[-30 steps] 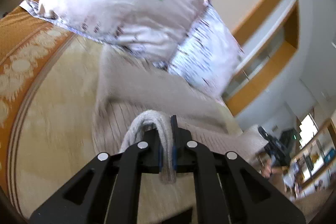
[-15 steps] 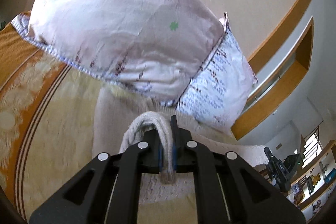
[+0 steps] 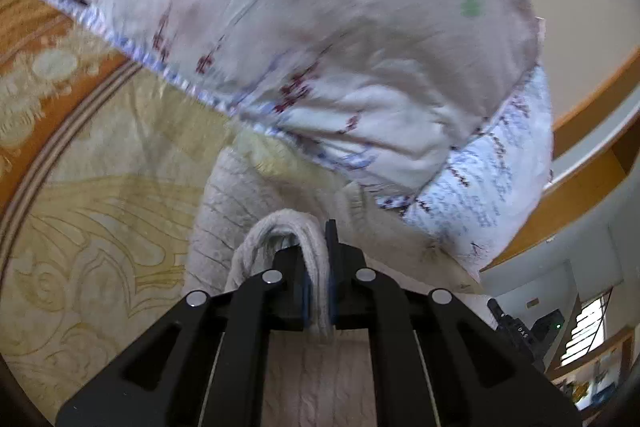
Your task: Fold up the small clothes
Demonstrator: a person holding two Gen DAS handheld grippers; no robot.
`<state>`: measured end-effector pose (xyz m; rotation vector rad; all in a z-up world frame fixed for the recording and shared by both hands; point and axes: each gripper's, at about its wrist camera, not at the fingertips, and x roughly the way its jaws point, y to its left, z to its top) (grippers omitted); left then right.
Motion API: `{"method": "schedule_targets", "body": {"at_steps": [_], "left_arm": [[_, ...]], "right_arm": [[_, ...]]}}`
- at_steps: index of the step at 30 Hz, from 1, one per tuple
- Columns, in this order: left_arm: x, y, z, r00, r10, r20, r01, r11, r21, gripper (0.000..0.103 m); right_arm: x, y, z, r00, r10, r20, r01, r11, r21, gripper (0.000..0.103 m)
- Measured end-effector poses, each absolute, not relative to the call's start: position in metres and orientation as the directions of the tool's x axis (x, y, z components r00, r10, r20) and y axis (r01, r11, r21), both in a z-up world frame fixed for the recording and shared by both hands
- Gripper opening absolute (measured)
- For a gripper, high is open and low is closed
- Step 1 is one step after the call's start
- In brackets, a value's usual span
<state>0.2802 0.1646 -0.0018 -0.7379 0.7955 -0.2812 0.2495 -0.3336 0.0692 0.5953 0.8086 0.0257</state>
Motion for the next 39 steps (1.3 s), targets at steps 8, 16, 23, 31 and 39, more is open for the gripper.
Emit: {"method": "schedule_targets", "body": {"at_steps": [8, 16, 23, 31, 39], "left_arm": [[0.291, 0.164, 0.005, 0.692, -0.501, -0.519, -0.061, 0.677, -0.734, 0.046], [0.250, 0.185, 0.046, 0.761, -0.400, -0.511, -0.011, 0.779, -0.626, 0.061], [0.219, 0.182, 0.032, 0.712, -0.389, -0.585, 0.015, 0.841, -0.541, 0.060], [0.210, 0.168, 0.010, 0.662, -0.386, -0.642, 0.019, 0.866, -0.500, 0.052], [0.208, 0.161, 0.001, 0.630, -0.389, -0.672, 0.029, 0.877, -0.479, 0.013]], "right_arm": [[0.277, -0.337, 0.088, 0.717, 0.263, -0.646, 0.238, 0.778, 0.582, 0.060], [0.233, -0.344, 0.120, 0.740, 0.197, -0.643, 0.199, 0.849, 0.489, 0.060], [0.193, -0.362, 0.095, 0.678, 0.161, -0.717, 0.211, 0.892, 0.400, 0.041], [0.185, -0.354, 0.074, 0.617, 0.179, -0.766, 0.164, 0.923, 0.348, 0.038], [0.179, -0.347, 0.074, 0.633, 0.163, -0.757, 0.138, 0.938, 0.318, 0.012]]}}
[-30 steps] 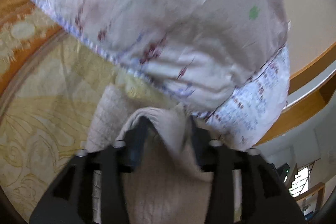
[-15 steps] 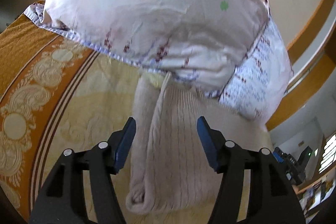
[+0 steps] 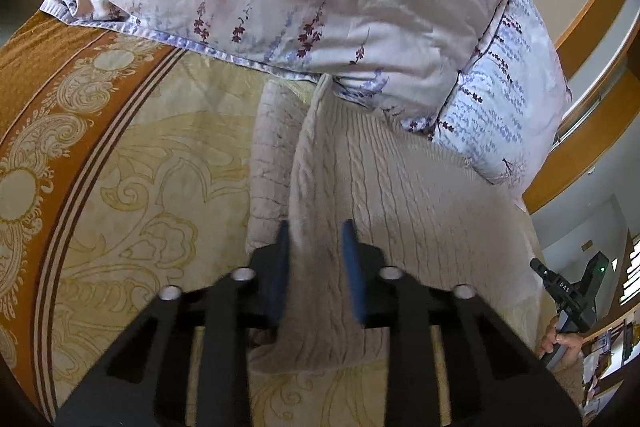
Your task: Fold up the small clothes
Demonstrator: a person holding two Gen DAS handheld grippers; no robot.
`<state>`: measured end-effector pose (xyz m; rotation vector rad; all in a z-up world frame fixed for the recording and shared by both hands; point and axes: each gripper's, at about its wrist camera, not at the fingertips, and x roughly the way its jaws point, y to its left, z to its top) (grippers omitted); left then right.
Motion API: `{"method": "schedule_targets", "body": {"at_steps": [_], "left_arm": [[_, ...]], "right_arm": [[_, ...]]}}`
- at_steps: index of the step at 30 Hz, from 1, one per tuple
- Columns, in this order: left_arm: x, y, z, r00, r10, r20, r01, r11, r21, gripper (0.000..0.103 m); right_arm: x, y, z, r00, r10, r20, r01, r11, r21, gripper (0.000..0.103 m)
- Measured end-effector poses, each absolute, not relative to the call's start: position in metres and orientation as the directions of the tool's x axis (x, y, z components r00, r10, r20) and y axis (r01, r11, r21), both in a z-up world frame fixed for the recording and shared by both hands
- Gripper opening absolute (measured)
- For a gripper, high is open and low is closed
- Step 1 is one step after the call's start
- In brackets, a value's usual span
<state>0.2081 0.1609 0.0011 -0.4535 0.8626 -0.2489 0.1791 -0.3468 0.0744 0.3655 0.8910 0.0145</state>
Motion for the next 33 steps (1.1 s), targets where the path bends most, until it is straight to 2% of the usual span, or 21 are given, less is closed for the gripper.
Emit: {"method": "schedule_targets", "body": {"at_steps": [1, 10, 19, 24, 25, 27, 30, 33], "left_arm": [[0.208, 0.162, 0.000, 0.623, -0.394, -0.676, 0.030, 0.875, -0.483, 0.009], [0.197, 0.174, 0.011, 0.630, -0.425, -0.650, 0.059, 0.861, -0.506, 0.007], [0.193, 0.183, -0.007, 0.596, -0.444, -0.669, 0.060, 0.855, -0.515, 0.007], [0.189, 0.184, -0.011, 0.611, -0.452, -0.650, 0.057, 0.844, -0.533, 0.011], [0.187, 0.185, -0.010, 0.617, -0.452, -0.645, 0.058, 0.843, -0.535, 0.013], [0.184, 0.187, -0.004, 0.635, -0.446, -0.631, 0.058, 0.842, -0.537, 0.033], [0.180, 0.190, 0.009, 0.684, -0.418, -0.599, 0.050, 0.845, -0.532, 0.052], [0.185, 0.181, 0.021, 0.703, -0.395, -0.591, 0.055, 0.859, -0.508, 0.065]], "right_arm": [[0.178, -0.346, 0.076, 0.638, 0.159, -0.753, 0.138, 0.939, 0.315, 0.012], [0.161, -0.341, 0.098, 0.681, 0.154, -0.716, 0.135, 0.934, 0.330, 0.011], [0.157, -0.337, 0.071, 0.592, 0.039, -0.805, 0.219, 0.954, 0.207, 0.011], [0.161, -0.326, 0.069, 0.582, -0.016, -0.813, 0.219, 0.966, 0.137, 0.012], [0.161, -0.326, 0.071, 0.582, -0.017, -0.813, 0.219, 0.966, 0.137, 0.012], [0.161, -0.327, 0.078, 0.588, -0.018, -0.809, 0.227, 0.963, 0.143, 0.020], [0.160, -0.323, 0.094, 0.629, -0.028, -0.777, 0.227, 0.962, 0.150, 0.028], [0.168, -0.300, 0.106, 0.660, 0.027, -0.751, 0.142, 0.977, 0.160, 0.041]]}}
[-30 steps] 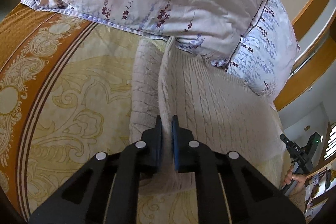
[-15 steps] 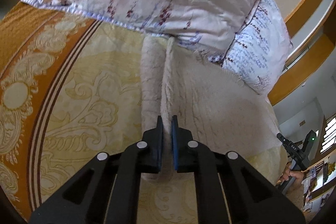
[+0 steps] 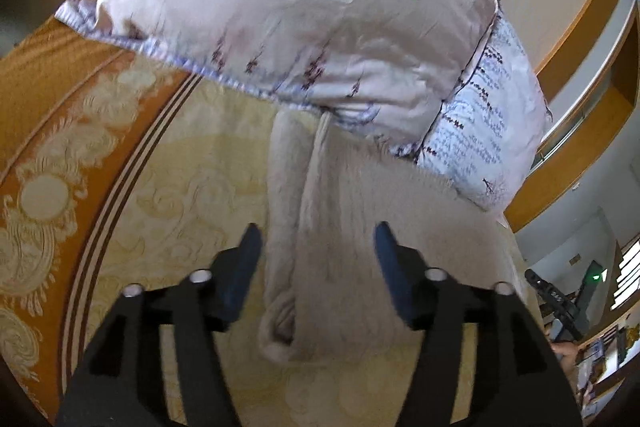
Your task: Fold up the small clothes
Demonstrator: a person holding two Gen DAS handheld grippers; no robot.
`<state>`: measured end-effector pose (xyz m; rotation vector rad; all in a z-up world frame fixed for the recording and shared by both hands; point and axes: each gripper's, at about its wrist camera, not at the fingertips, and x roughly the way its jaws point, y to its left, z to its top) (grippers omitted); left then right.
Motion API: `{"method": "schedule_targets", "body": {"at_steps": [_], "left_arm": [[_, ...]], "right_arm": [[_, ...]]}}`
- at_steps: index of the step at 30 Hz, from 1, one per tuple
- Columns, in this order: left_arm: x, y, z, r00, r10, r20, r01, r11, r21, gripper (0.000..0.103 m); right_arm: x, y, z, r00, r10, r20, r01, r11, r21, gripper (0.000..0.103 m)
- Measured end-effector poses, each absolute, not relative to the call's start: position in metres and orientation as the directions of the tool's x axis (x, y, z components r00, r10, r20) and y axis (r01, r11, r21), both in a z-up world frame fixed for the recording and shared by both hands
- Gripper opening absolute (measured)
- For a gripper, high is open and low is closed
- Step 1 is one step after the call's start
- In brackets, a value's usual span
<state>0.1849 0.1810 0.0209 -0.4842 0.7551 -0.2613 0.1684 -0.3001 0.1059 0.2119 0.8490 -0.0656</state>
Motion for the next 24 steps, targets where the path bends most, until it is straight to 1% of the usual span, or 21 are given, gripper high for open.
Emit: {"method": "schedule_targets", "body": {"at_steps": [3, 7, 10, 13, 15, 20, 24], "left_arm": [[0.197, 0.172, 0.021, 0.695, -0.361, -0.622, 0.031, 0.879, -0.475, 0.067], [0.212, 0.173, 0.010, 0.664, -0.373, -0.648, -0.013, 0.861, -0.509, 0.069], [0.217, 0.175, 0.003, 0.649, -0.380, -0.659, -0.028, 0.853, -0.520, 0.072], [0.221, 0.177, -0.002, 0.638, -0.380, -0.670, -0.041, 0.851, -0.523, 0.073], [0.223, 0.179, -0.004, 0.632, -0.386, -0.671, -0.048, 0.846, -0.532, 0.073], [0.235, 0.183, -0.006, 0.624, -0.402, -0.670, -0.062, 0.829, -0.556, 0.073], [0.246, 0.185, -0.010, 0.614, -0.427, -0.664, -0.085, 0.801, -0.593, 0.073]], "right_arm": [[0.182, -0.265, 0.104, 0.646, 0.113, -0.755, 0.021, 0.986, 0.166, 0.042], [0.201, -0.223, 0.091, 0.604, 0.174, -0.778, -0.084, 0.984, 0.155, 0.042], [0.208, -0.205, 0.084, 0.591, 0.169, -0.789, -0.115, 0.986, 0.124, 0.042], [0.214, -0.188, 0.061, 0.549, 0.112, -0.828, -0.135, 0.990, 0.045, 0.044], [0.210, -0.188, 0.063, 0.564, 0.104, -0.819, -0.135, 0.990, 0.032, 0.045], [0.203, -0.199, 0.072, 0.544, 0.162, -0.823, -0.105, 0.987, 0.124, 0.046], [0.210, -0.203, 0.072, 0.525, 0.207, -0.826, -0.103, 0.978, 0.180, 0.050]]}}
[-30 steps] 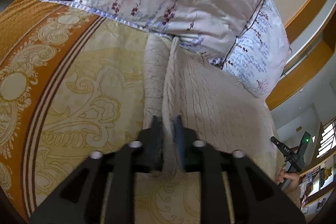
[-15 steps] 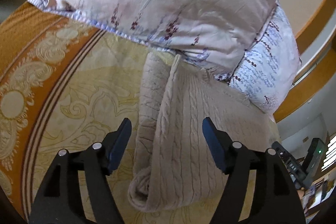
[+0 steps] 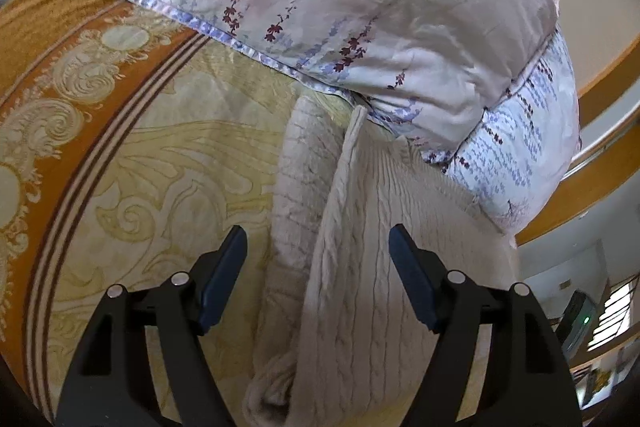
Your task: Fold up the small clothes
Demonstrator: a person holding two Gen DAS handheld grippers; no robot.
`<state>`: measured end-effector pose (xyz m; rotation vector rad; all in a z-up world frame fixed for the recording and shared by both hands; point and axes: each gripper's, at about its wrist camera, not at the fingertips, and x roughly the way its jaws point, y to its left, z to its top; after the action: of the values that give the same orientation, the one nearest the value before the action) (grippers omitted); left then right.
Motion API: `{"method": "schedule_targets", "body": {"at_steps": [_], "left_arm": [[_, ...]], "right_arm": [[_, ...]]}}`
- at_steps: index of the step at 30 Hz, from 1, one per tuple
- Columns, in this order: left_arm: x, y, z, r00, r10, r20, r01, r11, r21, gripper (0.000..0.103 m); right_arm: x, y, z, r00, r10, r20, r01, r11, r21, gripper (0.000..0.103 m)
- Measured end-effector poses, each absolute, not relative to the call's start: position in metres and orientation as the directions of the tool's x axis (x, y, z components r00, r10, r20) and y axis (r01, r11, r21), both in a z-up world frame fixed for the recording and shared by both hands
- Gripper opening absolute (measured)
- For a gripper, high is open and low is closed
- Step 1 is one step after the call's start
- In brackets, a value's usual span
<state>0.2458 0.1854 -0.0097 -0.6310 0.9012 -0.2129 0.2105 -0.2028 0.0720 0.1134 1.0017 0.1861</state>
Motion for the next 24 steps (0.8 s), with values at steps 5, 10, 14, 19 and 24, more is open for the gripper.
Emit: {"method": "schedule_targets", "body": {"at_steps": [5, 10, 14, 19, 24], "left_arm": [[0.257, 0.183, -0.012, 0.616, -0.443, -0.652, -0.097, 0.778, -0.621, 0.073], [0.263, 0.178, -0.013, 0.610, -0.465, -0.641, -0.107, 0.754, -0.648, 0.068], [0.265, 0.177, -0.018, 0.605, -0.485, -0.631, -0.132, 0.721, -0.681, 0.055], [0.266, 0.173, -0.023, 0.584, -0.521, -0.623, -0.146, 0.687, -0.711, 0.030], [0.264, 0.165, -0.012, 0.606, -0.543, -0.581, -0.129, 0.653, -0.746, 0.021]], "right_arm": [[0.218, -0.204, 0.069, 0.515, 0.237, -0.824, -0.104, 0.971, 0.215, 0.053], [0.219, -0.205, 0.069, 0.509, 0.259, -0.821, -0.105, 0.965, 0.239, 0.057], [0.219, -0.204, 0.068, 0.510, 0.275, -0.815, -0.109, 0.961, 0.256, 0.062], [0.219, -0.207, 0.068, 0.512, 0.291, -0.809, -0.102, 0.955, 0.279, 0.063], [0.215, -0.216, 0.072, 0.518, 0.329, -0.789, -0.084, 0.938, 0.336, 0.063]]}}
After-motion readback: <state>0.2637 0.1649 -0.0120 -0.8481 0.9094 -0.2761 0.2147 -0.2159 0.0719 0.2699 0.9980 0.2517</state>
